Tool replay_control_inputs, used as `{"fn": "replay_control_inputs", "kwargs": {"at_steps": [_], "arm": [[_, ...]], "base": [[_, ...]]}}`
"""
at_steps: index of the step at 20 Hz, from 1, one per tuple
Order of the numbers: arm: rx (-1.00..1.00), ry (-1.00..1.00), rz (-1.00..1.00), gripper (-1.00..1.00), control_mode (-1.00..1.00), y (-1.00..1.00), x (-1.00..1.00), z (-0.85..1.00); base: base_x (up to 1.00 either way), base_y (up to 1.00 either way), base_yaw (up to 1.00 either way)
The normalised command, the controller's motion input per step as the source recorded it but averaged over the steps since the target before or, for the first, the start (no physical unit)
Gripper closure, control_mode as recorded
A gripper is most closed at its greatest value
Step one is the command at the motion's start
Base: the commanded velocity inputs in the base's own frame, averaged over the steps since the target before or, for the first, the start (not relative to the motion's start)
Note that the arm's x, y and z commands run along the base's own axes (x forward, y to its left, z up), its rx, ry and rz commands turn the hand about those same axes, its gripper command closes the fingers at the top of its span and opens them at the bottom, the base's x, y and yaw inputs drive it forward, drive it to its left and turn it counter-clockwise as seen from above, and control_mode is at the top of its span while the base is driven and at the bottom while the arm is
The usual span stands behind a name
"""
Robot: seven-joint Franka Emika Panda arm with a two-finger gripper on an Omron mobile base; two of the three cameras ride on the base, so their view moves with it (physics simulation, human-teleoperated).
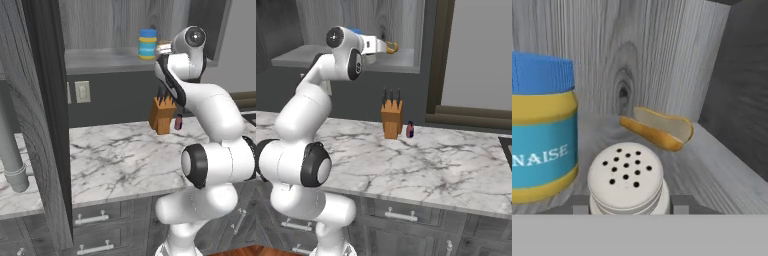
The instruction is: Pick the shaker and mayonnaise from the counter and place them in the cabinet.
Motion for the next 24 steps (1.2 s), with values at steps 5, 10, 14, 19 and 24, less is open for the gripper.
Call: {"fn": "replay_control_inputs", "kwargs": {"at_steps": [5,10,14,19,24], "arm": [[0.00,0.00,0.00,1.00,-1.00,-0.07,0.34,-0.21],[0.00,0.00,0.00,1.00,-1.00,-0.08,0.33,-0.22],[0.00,0.00,0.00,1.00,-1.00,-0.10,0.34,-0.28],[0.00,0.00,0.00,1.00,-1.00,-0.09,0.36,-0.32],[0.00,0.00,0.00,-1.00,-1.00,-0.01,0.30,-0.36]], "base": [[0.00,0.00,0.00],[0.00,0.00,0.00],[0.00,0.00,0.00],[0.00,0.00,0.00],[0.00,0.00,0.00]]}}
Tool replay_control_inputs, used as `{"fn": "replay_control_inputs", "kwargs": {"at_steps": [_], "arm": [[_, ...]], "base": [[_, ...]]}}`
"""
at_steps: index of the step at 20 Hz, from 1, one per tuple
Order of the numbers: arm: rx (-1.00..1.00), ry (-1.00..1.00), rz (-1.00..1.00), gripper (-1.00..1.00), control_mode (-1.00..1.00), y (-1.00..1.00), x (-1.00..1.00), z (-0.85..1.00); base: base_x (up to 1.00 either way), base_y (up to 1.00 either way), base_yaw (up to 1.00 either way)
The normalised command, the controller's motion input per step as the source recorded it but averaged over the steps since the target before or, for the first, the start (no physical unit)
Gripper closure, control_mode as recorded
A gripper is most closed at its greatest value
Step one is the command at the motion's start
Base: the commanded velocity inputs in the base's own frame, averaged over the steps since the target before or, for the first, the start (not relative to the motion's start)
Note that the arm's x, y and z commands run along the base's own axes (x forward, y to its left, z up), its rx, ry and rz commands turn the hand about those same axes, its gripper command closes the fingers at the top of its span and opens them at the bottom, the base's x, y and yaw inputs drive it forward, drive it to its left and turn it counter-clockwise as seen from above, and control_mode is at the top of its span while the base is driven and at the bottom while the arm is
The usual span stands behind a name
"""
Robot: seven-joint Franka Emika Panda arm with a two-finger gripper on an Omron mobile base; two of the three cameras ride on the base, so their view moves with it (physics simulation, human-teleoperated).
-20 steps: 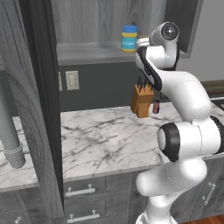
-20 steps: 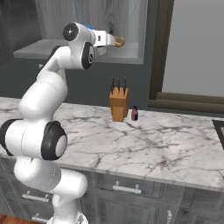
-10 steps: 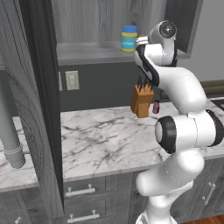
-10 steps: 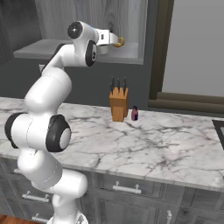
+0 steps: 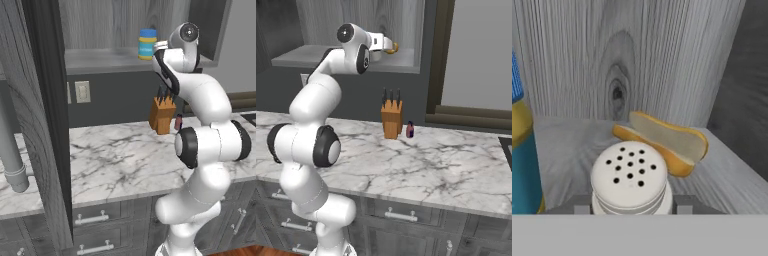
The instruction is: Pick the shaker and mayonnaise from the counter and place them in the cabinet.
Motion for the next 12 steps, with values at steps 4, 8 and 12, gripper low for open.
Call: {"fn": "replay_control_inputs", "kwargs": {"at_steps": [4,8,12], "arm": [[0.00,0.00,0.00,-1.00,-1.00,-0.06,0.15,-0.32],[0.00,-0.01,0.00,-1.00,-1.00,-0.09,0.07,-0.25],[0.00,-0.06,0.00,-1.00,-1.00,-0.11,-0.01,-0.07]], "base": [[0.00,0.00,0.00],[0.00,0.00,0.00],[0.00,0.00,0.00]]}}
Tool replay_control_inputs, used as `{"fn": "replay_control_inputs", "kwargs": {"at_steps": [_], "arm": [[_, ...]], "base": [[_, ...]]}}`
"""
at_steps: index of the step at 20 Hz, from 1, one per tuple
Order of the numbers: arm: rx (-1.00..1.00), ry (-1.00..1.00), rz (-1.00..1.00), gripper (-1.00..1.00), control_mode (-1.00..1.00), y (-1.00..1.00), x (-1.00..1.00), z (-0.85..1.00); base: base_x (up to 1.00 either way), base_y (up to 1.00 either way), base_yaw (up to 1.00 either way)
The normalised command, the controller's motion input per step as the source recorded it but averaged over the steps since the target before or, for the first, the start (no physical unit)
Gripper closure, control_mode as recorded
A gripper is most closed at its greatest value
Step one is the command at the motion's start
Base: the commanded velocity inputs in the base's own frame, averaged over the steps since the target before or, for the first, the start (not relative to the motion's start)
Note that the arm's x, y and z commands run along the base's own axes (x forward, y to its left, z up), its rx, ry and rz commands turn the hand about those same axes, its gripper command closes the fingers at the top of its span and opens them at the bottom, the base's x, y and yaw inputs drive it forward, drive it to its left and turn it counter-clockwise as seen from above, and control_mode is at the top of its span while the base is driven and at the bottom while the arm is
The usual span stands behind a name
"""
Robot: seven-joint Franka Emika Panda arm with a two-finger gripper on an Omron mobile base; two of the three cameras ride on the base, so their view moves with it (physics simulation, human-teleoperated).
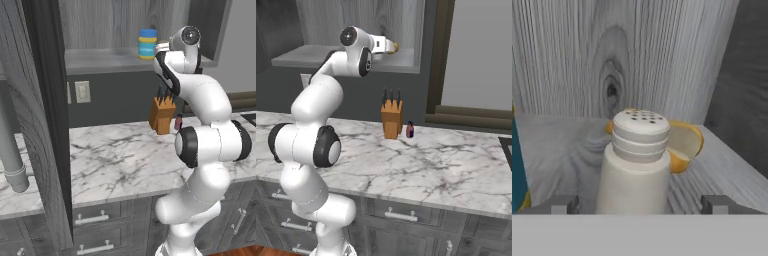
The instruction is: Pick the shaker and mayonnaise from the counter and place them in the cabinet.
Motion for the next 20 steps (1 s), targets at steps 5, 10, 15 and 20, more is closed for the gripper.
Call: {"fn": "replay_control_inputs", "kwargs": {"at_steps": [5,10,15,20], "arm": [[0.00,-0.12,0.00,-1.00,-1.00,-0.03,-0.20,0.00],[0.00,-0.15,0.00,-1.00,-1.00,0.00,-0.73,0.00],[0.00,-0.13,0.00,-1.00,-1.00,0.01,-0.92,0.00],[0.00,-0.02,0.00,-1.00,-1.00,0.16,-0.80,-0.03]], "base": [[0.00,0.00,0.00],[0.00,0.00,0.00],[0.00,0.00,0.00],[0.00,0.00,0.00]]}}
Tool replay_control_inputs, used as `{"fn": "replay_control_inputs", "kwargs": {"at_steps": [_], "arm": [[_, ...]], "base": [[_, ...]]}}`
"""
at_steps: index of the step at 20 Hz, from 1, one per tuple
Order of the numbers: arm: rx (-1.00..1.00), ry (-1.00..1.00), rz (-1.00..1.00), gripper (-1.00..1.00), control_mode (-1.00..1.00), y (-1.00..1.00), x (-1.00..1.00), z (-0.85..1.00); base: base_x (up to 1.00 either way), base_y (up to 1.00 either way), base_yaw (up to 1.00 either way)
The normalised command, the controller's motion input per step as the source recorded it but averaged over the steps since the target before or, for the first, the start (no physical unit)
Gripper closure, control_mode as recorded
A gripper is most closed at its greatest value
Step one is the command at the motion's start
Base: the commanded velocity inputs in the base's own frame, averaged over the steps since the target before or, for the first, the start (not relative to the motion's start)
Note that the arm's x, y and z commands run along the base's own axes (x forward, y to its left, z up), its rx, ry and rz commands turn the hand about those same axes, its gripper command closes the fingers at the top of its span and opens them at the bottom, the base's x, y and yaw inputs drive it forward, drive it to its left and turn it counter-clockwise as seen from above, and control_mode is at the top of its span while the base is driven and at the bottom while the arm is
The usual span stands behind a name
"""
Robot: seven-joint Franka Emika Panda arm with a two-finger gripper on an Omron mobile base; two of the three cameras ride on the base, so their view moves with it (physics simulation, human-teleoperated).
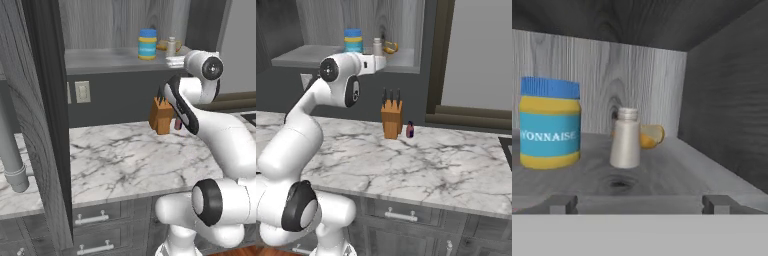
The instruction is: Pick the shaker and mayonnaise from the counter and place them in the cabinet.
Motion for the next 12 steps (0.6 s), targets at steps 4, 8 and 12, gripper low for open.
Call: {"fn": "replay_control_inputs", "kwargs": {"at_steps": [4,8,12], "arm": [[0.00,0.00,0.00,-1.00,-1.00,0.26,-0.80,-0.18],[0.01,0.00,0.00,-1.00,-1.00,0.28,-0.79,-0.35],[0.00,0.03,0.00,-1.00,-1.00,0.28,-0.67,-0.54]], "base": [[0.00,0.00,0.00],[0.00,0.00,0.00],[0.00,0.00,0.00]]}}
